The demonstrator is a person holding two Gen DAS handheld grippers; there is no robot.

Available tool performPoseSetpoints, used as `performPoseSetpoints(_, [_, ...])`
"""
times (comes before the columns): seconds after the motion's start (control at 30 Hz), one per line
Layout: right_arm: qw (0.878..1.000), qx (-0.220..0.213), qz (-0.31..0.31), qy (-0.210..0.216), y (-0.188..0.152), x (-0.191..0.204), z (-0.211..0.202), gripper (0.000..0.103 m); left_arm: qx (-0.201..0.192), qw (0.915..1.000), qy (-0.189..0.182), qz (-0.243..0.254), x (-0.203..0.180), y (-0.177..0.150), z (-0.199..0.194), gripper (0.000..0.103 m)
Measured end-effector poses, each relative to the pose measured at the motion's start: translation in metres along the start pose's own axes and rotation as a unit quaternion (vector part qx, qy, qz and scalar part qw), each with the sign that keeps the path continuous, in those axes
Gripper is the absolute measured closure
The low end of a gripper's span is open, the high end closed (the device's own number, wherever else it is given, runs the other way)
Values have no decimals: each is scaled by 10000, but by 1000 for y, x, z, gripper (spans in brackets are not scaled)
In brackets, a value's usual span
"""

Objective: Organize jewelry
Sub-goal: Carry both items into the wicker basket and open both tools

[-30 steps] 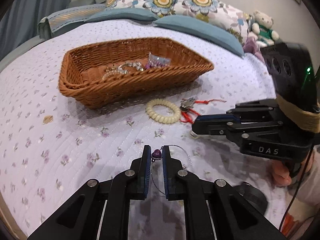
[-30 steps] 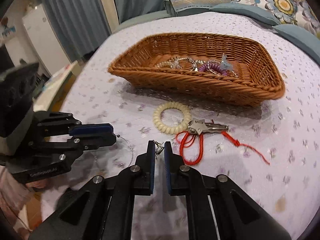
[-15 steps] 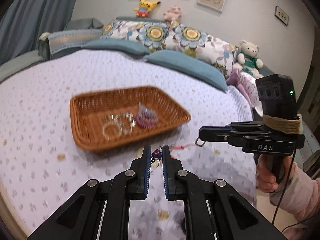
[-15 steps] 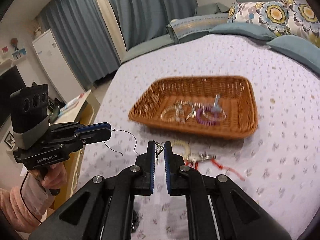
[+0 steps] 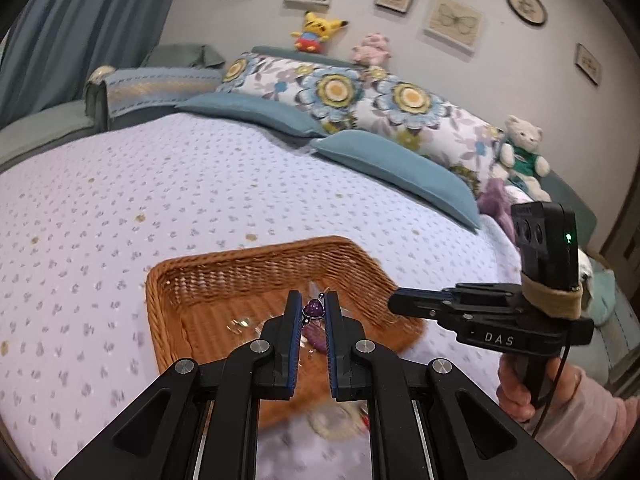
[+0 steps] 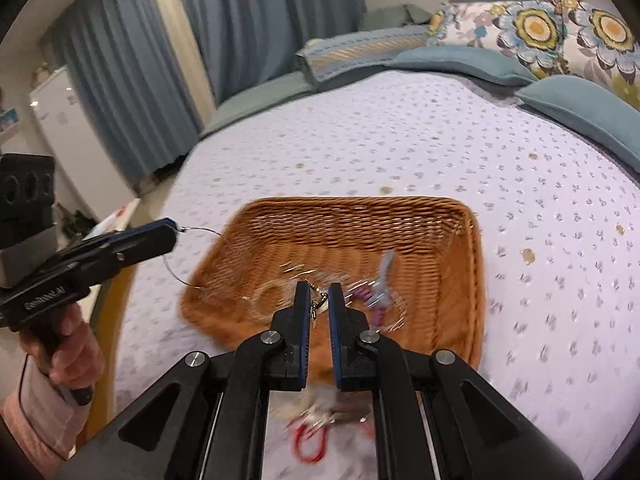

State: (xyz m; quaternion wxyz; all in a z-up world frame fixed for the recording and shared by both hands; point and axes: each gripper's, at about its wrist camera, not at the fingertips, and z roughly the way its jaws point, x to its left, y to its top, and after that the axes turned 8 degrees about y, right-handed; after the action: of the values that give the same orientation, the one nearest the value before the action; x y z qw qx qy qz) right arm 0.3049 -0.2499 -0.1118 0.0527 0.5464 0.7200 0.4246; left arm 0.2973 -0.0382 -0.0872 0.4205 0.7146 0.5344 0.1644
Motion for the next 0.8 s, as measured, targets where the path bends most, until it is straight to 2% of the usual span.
performPoseSetpoints(0.17, [9990, 205, 285, -278, 16, -31, 40, 92, 349, 9986, 221, -328, 27, 3, 51, 92])
performPoseSetpoints(0.3, [9975, 378, 495, -330, 23, -54, 63, 92, 568, 9970, 296, -435, 38, -2, 77, 92])
performPoseSetpoints(0.63, [9939, 760, 670, -444, 19, -72, 92, 92, 827, 9946, 399, -492, 44, -15, 99, 92])
performPoseSetpoints(0.8, [9930, 729, 874, -321, 20, -78, 89, 89, 938, 9935, 354, -542, 46, -15, 98, 90])
